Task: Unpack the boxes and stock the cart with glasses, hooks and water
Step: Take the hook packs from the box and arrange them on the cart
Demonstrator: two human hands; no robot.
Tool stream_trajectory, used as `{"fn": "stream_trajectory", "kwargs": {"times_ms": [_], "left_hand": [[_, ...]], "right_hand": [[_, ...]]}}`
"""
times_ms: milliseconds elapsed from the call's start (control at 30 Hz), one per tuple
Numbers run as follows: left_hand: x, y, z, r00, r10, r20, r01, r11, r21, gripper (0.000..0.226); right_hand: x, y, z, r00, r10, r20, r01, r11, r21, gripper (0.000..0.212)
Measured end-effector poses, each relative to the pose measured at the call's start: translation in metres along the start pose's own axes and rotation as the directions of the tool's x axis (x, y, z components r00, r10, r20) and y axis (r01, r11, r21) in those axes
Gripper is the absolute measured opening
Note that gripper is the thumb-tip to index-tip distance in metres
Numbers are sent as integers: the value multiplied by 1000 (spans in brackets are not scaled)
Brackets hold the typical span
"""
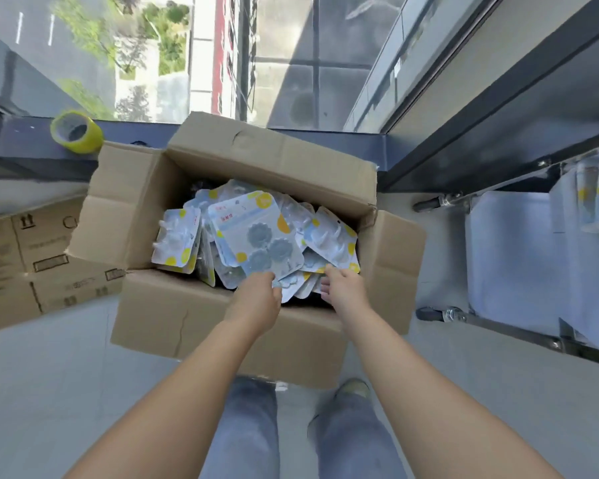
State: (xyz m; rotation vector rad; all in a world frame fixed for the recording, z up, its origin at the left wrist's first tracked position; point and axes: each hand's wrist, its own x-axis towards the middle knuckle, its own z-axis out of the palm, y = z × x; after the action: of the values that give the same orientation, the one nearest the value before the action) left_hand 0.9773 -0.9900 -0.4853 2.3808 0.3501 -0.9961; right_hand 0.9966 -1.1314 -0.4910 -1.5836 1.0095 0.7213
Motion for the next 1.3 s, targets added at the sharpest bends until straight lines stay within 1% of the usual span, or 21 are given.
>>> {"fn": "stream_trajectory", "kwargs": {"times_ms": [67,133,200,300,367,433,467,500,567,633,767,933,1033,1133,1167,1200,1267,1300], "left_hand": [[23,-4,-3,999,19,28,-18,1000,-17,38],[46,-3,-5,997,62,37,-60,997,-46,38],[70,0,-5,993,120,21,-119,992,-48,33],[96,2,-2,985,169,19,-168,985,-32,31],[105,2,1,980,188,65,-186,982,-29,30],[107,-1,5,973,207,99,-206,978,-19,29],[108,-2,6,971,215,107,-214,977,-22,29],[109,-3,6,969,221,110,-219,975,-30,29],[111,-4,3,971,214,106,-209,976,-53,30],[114,-4,-2,976,192,102,-185,980,-72,32],[119,-3,-8,983,160,89,-151,984,-95,31],[114,7,-10,984,133,115,-115,982,-148,29],[114,9,-7,984,131,124,-110,981,-157,29],[116,8,-4,988,110,112,-84,973,-214,26],[116,9,-3,991,100,93,-75,968,-239,19],[115,9,-1,994,82,67,-60,960,-273,19],[114,11,0,999,13,50,8,914,-405,38],[112,14,-2,997,-46,63,72,860,-505,40]], "right_hand": [[24,-1,20,987,161,-18,-151,958,245,21],[42,-2,35,963,268,-20,-240,893,380,33],[63,0,46,943,331,-21,-278,824,493,35],[90,2,58,905,425,-18,-308,685,660,24],[104,0,60,883,469,-11,-314,608,729,26],[116,-1,62,868,497,-8,-328,586,741,30],[121,-1,63,859,512,3,-337,562,755,30],[125,-1,63,843,538,23,-350,514,783,28],[132,-1,65,801,597,51,-384,446,809,24],[137,2,67,773,632,60,-417,434,799,23],[139,7,62,813,579,57,-351,411,841,25],[141,4,49,834,535,135,-364,349,864,25],[150,2,53,858,501,110,-306,328,894,21],[143,0,58,892,449,53,-245,383,890,20],[134,0,61,906,419,52,-240,410,880,20],[122,1,64,920,387,64,-246,441,863,20],[94,6,70,944,315,97,-257,518,816,17],[79,9,74,954,280,112,-257,563,785,17]]}}
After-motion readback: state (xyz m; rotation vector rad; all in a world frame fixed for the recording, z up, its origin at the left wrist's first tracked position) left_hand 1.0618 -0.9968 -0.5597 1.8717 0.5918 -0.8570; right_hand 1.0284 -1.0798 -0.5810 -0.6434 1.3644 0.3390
